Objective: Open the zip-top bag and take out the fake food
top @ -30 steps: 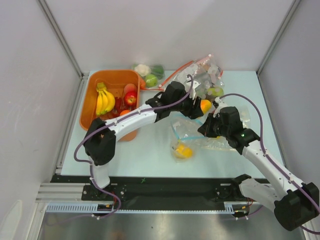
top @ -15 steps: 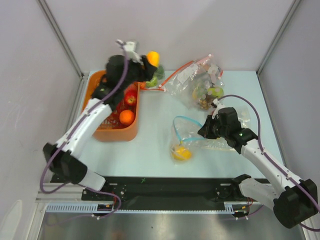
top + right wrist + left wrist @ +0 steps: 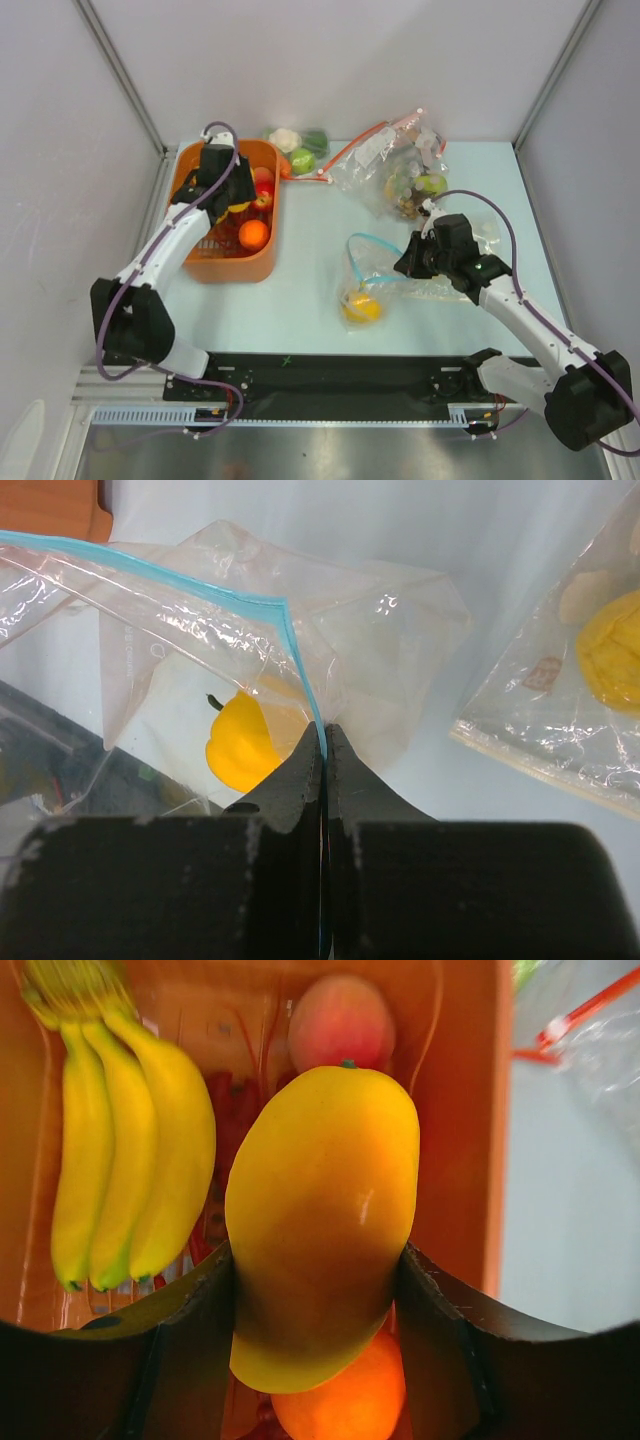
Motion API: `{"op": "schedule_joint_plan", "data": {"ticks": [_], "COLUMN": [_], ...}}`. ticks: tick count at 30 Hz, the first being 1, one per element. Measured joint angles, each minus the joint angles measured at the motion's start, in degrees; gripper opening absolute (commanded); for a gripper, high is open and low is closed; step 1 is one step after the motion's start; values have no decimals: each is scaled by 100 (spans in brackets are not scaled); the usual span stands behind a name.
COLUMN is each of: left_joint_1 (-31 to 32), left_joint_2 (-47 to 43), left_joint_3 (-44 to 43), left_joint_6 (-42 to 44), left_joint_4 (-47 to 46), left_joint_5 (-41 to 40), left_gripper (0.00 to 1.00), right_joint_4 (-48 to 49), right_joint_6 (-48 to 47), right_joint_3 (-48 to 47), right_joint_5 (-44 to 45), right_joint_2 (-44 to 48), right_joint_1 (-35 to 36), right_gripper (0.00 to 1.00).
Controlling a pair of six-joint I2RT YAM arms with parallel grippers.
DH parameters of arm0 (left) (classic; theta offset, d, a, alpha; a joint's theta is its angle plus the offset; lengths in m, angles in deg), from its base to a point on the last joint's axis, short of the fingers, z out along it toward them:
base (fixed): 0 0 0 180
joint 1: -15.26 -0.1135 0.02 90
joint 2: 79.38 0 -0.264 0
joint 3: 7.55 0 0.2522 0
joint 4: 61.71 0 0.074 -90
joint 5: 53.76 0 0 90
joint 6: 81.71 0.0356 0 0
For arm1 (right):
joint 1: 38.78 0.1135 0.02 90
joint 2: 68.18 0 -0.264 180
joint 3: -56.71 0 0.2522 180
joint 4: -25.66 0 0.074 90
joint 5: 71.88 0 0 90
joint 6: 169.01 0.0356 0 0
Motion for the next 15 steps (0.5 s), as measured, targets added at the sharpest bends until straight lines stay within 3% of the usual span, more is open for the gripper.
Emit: {"op": "schedule_joint_plan", "data": {"ticks": [3,4,6,7,15], "left_joint_1": [0,0,0,0,0], "left_joint_2": [306,365,428,446,431], "left_joint_3": [52,52,52,50,4], "left_joint_6": [-4,-4,-4,-13,-39], "left_joint_4": [153,164,166,164,181], "left_joint_5": [0,2,7,7,-42], "left_gripper": [57,69,79,96,100], "right_joint_4": [-4,-4,-17,-26,-31], "right_joint_6": [-15,-24,-44,-44,-44], "right_joint_3": [0,-2,0,0,0], "right_joint_5": [0,0,2,4,2], "right_joint_2": [-4,-4,2,9,48], "right_joint_1": [0,0,0,0,0], "right_gripper": [0,0,0,0,0]}}
